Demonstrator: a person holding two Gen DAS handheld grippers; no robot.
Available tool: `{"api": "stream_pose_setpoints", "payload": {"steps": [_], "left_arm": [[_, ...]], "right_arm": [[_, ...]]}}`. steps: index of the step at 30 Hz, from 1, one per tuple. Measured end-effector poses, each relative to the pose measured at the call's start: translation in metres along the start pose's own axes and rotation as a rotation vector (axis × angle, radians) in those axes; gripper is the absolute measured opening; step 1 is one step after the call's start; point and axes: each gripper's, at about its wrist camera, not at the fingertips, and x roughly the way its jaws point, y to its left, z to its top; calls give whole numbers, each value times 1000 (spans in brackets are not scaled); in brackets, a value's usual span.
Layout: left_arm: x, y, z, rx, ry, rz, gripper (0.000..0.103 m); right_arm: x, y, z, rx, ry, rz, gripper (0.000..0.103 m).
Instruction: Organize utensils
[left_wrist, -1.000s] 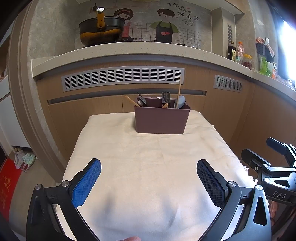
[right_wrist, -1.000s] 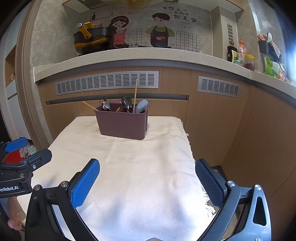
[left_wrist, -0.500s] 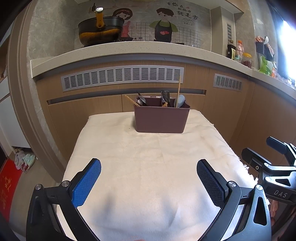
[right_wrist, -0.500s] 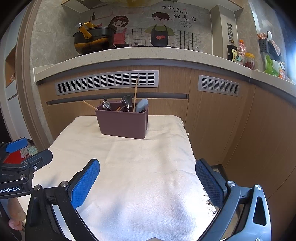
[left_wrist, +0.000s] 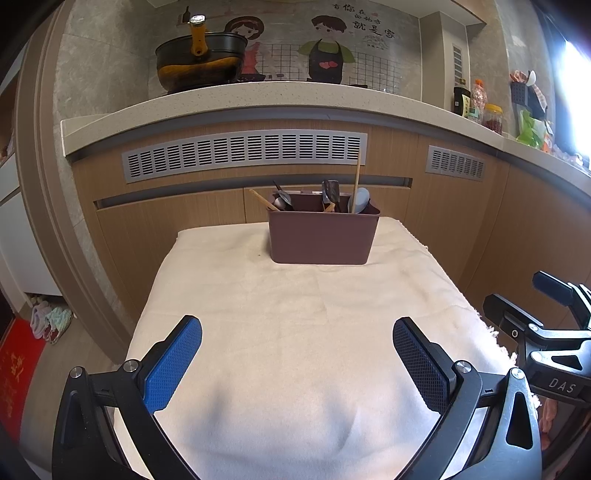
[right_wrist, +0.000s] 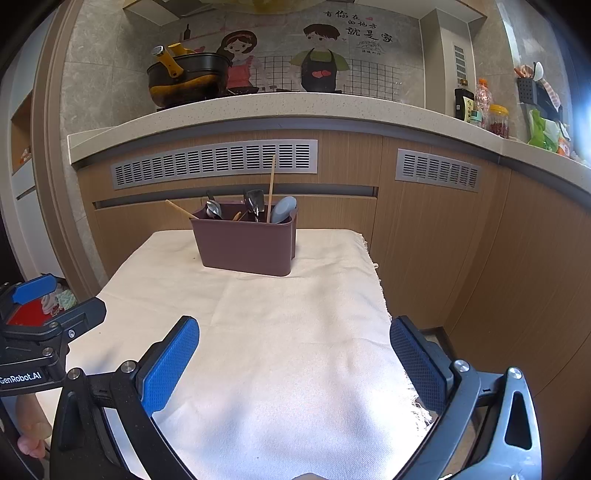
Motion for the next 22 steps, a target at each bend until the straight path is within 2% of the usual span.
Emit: {"api": "stream_pose_setpoints", "payload": {"steps": [22], "left_arm": [[2,2,-1,8,-5,6,103]], "right_arm": [[2,-1,-2,-2,4,8,103]]}}
